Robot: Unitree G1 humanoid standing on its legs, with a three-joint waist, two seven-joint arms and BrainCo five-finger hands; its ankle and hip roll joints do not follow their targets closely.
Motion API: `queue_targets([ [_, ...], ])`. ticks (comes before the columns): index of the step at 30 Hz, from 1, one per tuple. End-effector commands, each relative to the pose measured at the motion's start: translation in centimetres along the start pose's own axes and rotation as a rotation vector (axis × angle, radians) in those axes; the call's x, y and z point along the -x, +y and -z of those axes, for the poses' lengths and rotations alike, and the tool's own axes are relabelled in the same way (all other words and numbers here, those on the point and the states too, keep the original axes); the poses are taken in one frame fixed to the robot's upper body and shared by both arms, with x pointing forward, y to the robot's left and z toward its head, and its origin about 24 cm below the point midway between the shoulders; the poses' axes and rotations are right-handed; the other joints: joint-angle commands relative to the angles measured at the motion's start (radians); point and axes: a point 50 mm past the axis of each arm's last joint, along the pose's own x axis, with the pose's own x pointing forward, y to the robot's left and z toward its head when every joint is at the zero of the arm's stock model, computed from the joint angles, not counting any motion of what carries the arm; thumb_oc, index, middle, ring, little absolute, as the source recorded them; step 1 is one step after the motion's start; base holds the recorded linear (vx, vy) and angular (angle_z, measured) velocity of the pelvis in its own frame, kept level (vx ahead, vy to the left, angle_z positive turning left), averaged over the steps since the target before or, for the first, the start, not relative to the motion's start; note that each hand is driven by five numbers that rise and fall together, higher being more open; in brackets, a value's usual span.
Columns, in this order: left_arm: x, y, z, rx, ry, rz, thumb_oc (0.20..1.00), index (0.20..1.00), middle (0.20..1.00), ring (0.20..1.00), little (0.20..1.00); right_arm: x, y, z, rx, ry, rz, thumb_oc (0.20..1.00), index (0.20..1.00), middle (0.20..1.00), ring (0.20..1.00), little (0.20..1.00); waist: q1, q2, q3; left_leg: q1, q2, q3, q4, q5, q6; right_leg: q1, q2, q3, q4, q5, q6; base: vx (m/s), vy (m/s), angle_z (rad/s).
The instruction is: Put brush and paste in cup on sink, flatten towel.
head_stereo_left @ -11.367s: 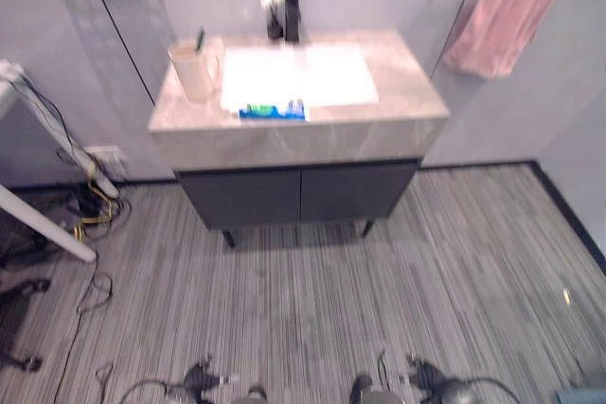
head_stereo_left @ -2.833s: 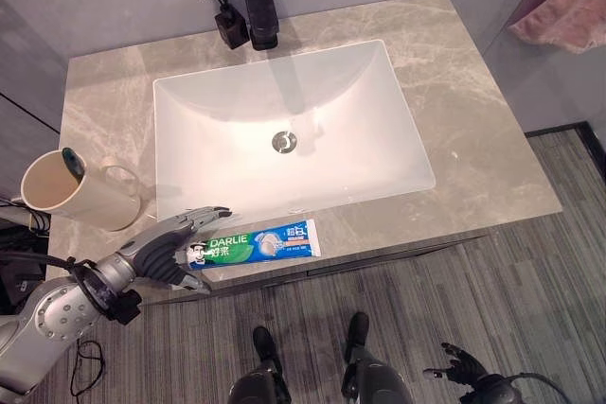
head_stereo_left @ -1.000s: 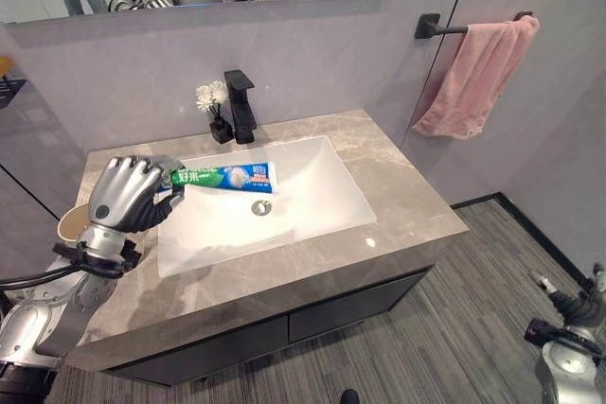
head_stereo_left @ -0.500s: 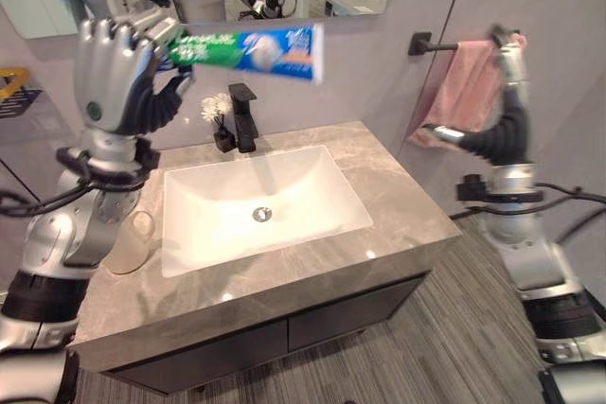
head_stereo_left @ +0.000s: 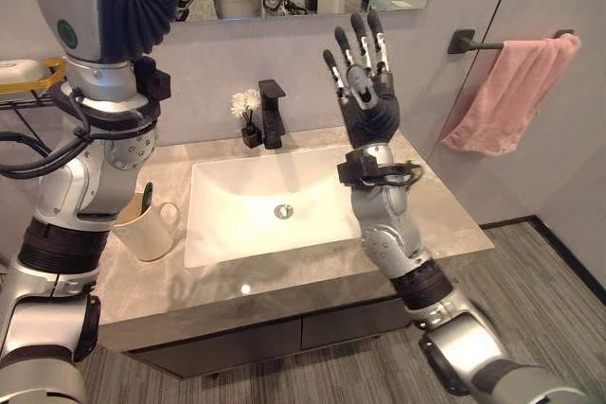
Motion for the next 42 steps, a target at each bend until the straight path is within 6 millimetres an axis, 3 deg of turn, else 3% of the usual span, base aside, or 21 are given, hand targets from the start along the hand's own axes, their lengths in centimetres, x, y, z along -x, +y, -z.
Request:
queue_targets([
  [1, -3.3, 1.0, -0.4, -0.019, -0.066, -0.114, 0.2, 0.2, 0.2, 0.2, 0.2, -3.1, 2.2, -2.4, -0.052, -0.13, -0.141, 1.0, 1.0, 1.0, 1.0, 1.0, 0.012, -0.029, -0.034, -0.003, 0.077, -0.024, 0.003, 0.001, -0.039, 0.021, -0.099, 0.012, -0.002, -0.04, 0.093, 0.01, 0.003, 0.19],
  [14, -2.5, -0.9, -1.8, 0.127, -0.052, -0.026, 0.2, 0.2, 0.2, 0.2, 0.2, -4.9, 8.2, -2.5, -0.126, -0.182, -0.338, 1.0, 1.0, 1.0, 1.0, 1.0, 0.069, -0.062, -0.028, -0.054, 0.062, -0.072, 0.003, 0.004, -0.031, 0.012, -0.109, -0.025, -0.002, -0.038, 0.095, 0.02, 0.008, 0.12],
  [29, 0.9, -1.4, -1.5, 0.187, -0.013, 0.124, 0.2, 0.2, 0.2, 0.2, 0.2, -4.7, 9.8, -3.2, -0.223, -0.227, -0.371, 1.0, 1.0, 1.0, 1.0, 1.0, 0.095, -0.074, -0.022, -0.072, 0.038, -0.097, 0.003, 0.0, -0.015, 0.009, -0.123, -0.035, -0.002, -0.033, 0.095, 0.02, 0.01, 0.04],
  [37, 2.5, -1.2, -1.3, 0.218, 0.019, 0.188, 0.2, 0.2, 0.2, 0.2, 0.2, -4.4, 9.4, -3.2, -0.23, -0.228, -0.347, 1.0, 1.0, 1.0, 1.0, 1.0, 0.089, -0.072, -0.021, -0.068, 0.039, -0.097, 0.003, -0.002, -0.016, 0.013, -0.123, -0.037, -0.002, -0.036, 0.094, 0.0, 0.0, 0.0],
  [38, 2.8, -1.3, -1.4, 0.232, 0.024, 0.199, 0.2, 0.2, 0.2, 0.2, 0.2, -4.4, 9.3, -3.0, -0.228, -0.222, -0.335, 0.915, 0.915, 0.915, 0.915, 0.915, 0.088, -0.072, -0.02, -0.068, 0.039, -0.098, 0.003, -0.002, -0.016, 0.014, -0.122, -0.037, -0.002, -0.037, 0.093, 0.0, 0.0, 0.0],
  [39, 3.0, -1.4, -1.4, 0.237, 0.029, 0.205, 0.2, 0.2, 0.2, 0.2, 0.2, -4.3, 9.2, -2.9, -0.23, -0.216, -0.33, 0.758, 0.758, 0.758, 0.758, 0.758, 0.088, -0.072, -0.019, -0.067, 0.04, -0.098, 0.003, -0.001, -0.016, 0.014, -0.122, -0.037, -0.002, -0.037, 0.093, 0.0, 0.0, 0.0],
  [41, 3.0, -1.4, -1.5, 0.244, 0.032, 0.205, 0.2, 0.2, 0.2, 0.2, 0.2, -4.3, 9.1, -2.8, -0.235, -0.214, -0.324, 0.589, 0.589, 0.589, 0.589, 0.589, 0.088, -0.071, -0.019, -0.067, 0.04, -0.098, 0.003, -0.001, -0.016, 0.015, -0.122, -0.037, -0.002, -0.037, 0.092, 0.0, 0.0, 0.0],
  [42, 3.0, -1.4, -1.5, 0.248, 0.034, 0.205, 0.2, 0.2, 0.2, 0.2, 0.2, -4.3, 9.0, -2.6, -0.235, -0.209, -0.318, 0.542, 0.542, 0.542, 0.542, 0.542, 0.087, -0.071, -0.02, -0.066, 0.041, -0.098, 0.003, 0.0, -0.016, 0.016, -0.121, -0.038, -0.002, -0.037, 0.092, 0.0, 0.0, 0.0],
])
